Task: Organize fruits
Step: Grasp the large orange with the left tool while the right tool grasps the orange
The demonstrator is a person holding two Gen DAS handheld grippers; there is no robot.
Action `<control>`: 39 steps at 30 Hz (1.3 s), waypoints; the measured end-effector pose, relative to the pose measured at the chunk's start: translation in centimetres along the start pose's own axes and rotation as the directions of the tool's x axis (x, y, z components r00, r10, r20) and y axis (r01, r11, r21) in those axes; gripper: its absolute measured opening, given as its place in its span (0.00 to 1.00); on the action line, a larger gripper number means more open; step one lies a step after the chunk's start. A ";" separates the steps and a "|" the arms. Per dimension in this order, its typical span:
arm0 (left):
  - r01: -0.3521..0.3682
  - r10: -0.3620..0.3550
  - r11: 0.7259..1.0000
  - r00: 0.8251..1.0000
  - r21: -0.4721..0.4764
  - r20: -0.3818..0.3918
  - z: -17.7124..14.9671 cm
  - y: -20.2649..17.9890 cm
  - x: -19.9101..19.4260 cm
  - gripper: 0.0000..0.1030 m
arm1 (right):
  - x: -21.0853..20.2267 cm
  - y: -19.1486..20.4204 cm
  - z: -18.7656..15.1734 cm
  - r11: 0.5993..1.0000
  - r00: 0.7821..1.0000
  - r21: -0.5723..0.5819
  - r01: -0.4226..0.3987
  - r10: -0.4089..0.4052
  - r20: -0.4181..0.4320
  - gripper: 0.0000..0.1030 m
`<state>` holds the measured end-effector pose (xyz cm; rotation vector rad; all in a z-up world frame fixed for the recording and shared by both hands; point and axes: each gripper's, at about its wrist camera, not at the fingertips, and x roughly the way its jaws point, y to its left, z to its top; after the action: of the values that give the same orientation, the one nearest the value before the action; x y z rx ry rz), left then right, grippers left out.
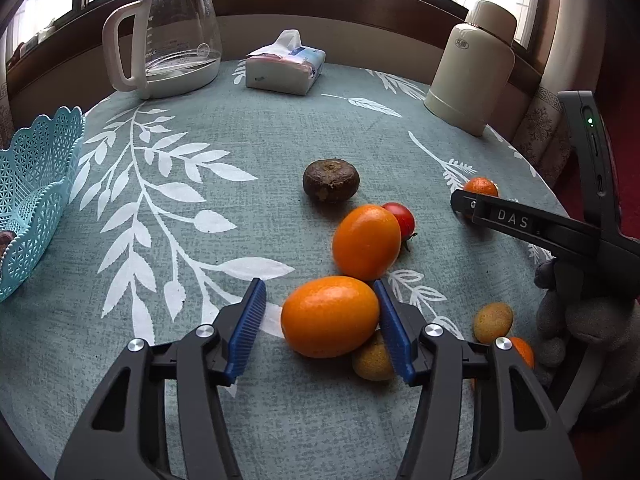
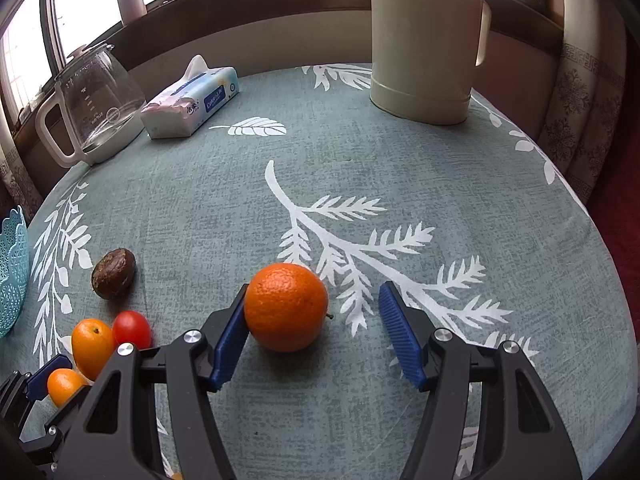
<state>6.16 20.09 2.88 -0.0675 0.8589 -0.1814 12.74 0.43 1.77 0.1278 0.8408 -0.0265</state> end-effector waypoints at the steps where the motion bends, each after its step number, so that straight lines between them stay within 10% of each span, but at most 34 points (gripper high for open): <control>1: 0.000 0.000 1.000 1.000 0.003 0.002 -0.1 -0.1 -0.1 0.52 | 0.0 0.0 0.0 1.000 1.000 0.000 0.000 0.000 0.000 0.62; 39: 0.010 -0.010 1.000 1.000 -0.016 0.023 -0.2 0.1 -0.6 0.45 | -0.5 0.2 -0.3 0.997 0.997 -0.011 -0.071 0.071 0.021 0.35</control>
<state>5.60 20.34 3.20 -0.0892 0.8374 -0.1827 12.22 0.67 1.96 0.1479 0.8140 0.0429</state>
